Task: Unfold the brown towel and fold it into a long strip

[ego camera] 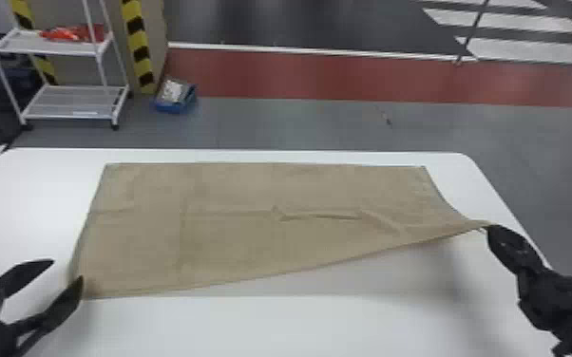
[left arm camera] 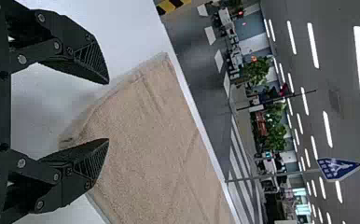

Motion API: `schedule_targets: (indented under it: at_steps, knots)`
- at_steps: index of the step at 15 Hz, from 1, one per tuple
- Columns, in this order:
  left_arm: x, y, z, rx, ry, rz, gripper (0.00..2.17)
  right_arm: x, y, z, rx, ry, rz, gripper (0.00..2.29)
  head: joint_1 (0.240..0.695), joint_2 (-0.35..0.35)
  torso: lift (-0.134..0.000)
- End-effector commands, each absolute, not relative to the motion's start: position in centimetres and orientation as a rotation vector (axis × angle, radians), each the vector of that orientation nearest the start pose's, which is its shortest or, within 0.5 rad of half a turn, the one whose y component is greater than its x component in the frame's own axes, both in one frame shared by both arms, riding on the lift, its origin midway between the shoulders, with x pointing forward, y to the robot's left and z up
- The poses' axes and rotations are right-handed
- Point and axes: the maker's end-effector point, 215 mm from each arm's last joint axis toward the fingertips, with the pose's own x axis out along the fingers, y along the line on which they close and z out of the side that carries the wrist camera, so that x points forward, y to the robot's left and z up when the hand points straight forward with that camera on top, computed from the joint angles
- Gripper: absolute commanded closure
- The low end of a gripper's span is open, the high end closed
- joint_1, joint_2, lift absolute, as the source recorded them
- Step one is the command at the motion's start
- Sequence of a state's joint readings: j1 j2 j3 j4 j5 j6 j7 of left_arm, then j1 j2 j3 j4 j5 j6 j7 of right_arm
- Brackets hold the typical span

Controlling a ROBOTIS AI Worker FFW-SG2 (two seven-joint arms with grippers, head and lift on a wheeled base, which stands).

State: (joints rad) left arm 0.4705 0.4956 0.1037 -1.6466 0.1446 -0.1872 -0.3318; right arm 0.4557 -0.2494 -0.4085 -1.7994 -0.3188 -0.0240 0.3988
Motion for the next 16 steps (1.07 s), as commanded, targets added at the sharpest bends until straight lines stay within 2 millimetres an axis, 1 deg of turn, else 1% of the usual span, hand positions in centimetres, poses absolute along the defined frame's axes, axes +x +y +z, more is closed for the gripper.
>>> schedule_targets:
  at_steps: [1, 2, 3, 5, 6, 7, 9, 11, 16]
  knots:
    - [41.6, 34.2, -44.5, 0.289, 0.238, -0.378, 0.55, 43.7, -42.4, -37.0, -0.038, 0.109, 0.076, 1.6, 0.695, -0.112, -0.125]
    - [41.3, 34.1, -44.2, 0.267, 0.236, -0.379, 0.54, 43.8, -42.4, -37.0, -0.039, 0.108, 0.077, 1.6, 0.695, -0.111, -0.125]
    - [40.7, 34.6, -44.5, 0.266, 0.259, -0.38, 0.54, 43.9, -42.4, -36.9, -0.039, 0.107, 0.076, 1.6, 0.695, -0.112, -0.125]
    - [40.1, 34.2, -44.5, 0.247, 0.268, -0.411, 0.55, 44.1, -42.3, -37.0, -0.036, 0.109, 0.076, 1.6, 0.695, -0.11, -0.125]
    - [39.7, 34.6, -44.4, 0.25, 0.274, -0.419, 0.55, 44.1, -42.3, -37.0, -0.034, 0.11, 0.075, 1.6, 0.695, -0.11, -0.125]
    - [39.5, 34.3, -44.3, 0.254, 0.271, -0.445, 0.55, 44.2, -42.5, -37.1, -0.034, 0.112, 0.072, 1.6, 0.695, -0.11, -0.125]
    - [39.4, 34.7, -44.2, 0.274, 0.268, -0.456, 0.54, 44.2, -42.6, -37.4, -0.031, 0.117, 0.07, 1.6, 0.695, -0.113, -0.125]
    - [39.4, 34.9, -44.6, 0.272, 0.277, -0.449, 0.55, 44.3, -42.6, -37.3, -0.03, 0.117, 0.07, 1.6, 0.695, -0.111, -0.125]
    - [39.5, 33.8, -45.9, 0.259, 0.291, -0.456, 0.55, 44.5, -42.6, -37.3, -0.031, 0.115, 0.068, 1.6, 0.695, -0.11, -0.125]
